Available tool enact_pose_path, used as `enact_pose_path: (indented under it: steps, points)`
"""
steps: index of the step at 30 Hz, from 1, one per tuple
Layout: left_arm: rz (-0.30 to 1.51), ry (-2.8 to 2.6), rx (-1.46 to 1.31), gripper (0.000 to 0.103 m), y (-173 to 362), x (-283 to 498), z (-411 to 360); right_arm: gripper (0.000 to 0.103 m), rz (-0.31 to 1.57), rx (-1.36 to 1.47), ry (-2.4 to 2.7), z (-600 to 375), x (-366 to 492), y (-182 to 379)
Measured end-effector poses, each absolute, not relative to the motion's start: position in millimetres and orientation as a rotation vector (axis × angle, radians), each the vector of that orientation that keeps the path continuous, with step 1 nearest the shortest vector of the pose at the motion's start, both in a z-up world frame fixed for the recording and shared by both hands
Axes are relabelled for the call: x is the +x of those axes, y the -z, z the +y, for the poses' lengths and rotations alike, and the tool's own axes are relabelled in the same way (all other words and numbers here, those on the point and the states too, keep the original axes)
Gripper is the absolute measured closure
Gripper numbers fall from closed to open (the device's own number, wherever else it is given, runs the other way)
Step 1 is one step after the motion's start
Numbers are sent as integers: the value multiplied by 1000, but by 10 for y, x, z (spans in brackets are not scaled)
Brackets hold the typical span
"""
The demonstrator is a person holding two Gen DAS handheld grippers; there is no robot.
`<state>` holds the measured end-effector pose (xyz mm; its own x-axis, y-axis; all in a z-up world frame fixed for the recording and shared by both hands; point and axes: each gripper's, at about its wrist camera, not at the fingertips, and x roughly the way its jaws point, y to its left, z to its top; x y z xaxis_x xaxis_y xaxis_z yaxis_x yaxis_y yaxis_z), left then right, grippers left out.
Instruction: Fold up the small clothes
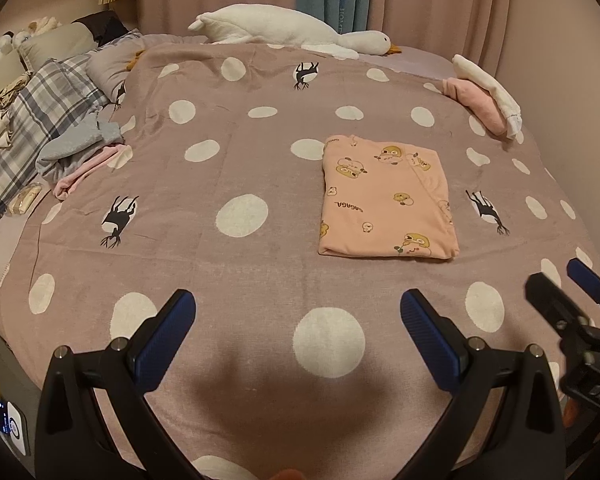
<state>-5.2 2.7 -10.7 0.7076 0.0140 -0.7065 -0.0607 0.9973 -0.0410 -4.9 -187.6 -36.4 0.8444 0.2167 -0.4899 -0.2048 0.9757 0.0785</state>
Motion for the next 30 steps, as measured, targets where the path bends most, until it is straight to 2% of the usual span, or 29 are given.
enact_pose_path:
  steps: [6,30]
  points:
    - [798,-48,-49,0,162,-40,11,1,574,17,-214,-1816,30,507]
    - [809,-29,-24,0,205,-36,-87,1,584,17,-227,-1757,14,547]
